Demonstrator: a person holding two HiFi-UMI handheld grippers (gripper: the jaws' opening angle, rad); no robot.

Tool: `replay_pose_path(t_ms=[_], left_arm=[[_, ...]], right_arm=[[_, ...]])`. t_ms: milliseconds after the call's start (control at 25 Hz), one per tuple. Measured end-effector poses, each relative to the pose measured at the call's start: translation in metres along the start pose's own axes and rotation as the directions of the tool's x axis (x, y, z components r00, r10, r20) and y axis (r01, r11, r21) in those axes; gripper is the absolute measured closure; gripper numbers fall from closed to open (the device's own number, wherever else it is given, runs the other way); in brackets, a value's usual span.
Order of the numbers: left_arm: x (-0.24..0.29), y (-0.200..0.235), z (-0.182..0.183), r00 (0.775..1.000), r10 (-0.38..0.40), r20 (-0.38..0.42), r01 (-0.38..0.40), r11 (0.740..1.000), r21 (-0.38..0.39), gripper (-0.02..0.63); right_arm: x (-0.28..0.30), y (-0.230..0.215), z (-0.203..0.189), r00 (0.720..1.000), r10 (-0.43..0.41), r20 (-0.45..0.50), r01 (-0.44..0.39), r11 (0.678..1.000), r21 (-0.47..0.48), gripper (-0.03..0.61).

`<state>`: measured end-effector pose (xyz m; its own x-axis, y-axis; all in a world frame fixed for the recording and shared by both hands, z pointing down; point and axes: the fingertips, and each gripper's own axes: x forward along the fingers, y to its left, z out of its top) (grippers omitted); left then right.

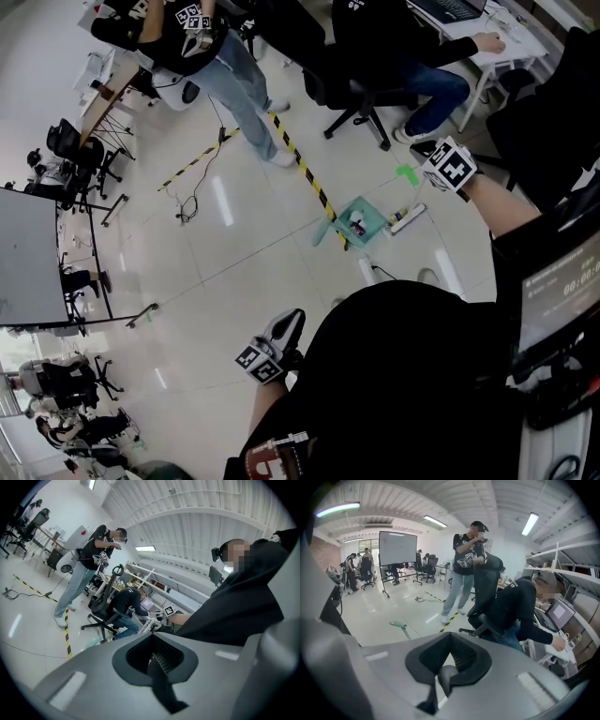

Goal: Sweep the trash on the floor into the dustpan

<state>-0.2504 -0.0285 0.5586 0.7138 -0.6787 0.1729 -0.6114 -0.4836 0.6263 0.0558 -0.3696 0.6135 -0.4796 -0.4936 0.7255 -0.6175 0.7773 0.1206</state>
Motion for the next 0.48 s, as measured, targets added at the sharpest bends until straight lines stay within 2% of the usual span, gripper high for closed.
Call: replay_pose_path(t_ms=[280,480], left_arm=[[-0.006,0.004,0.0,1.0,0.006,0.006,-0.006,1.0,0.001,0.618],[-0.001,0.005,0.001,1.0,-0.01,0.01,0.01,1.0,0.001,0.618]], right_arm=[[0.001,0.009,0.018,0.999,-0.016,0.043,0.019,0.997,-0.081,0.583],[-0.011,0.008,0.02,0.999,-0.019,0.038,0.023,0.993,-0.118,0.584]])
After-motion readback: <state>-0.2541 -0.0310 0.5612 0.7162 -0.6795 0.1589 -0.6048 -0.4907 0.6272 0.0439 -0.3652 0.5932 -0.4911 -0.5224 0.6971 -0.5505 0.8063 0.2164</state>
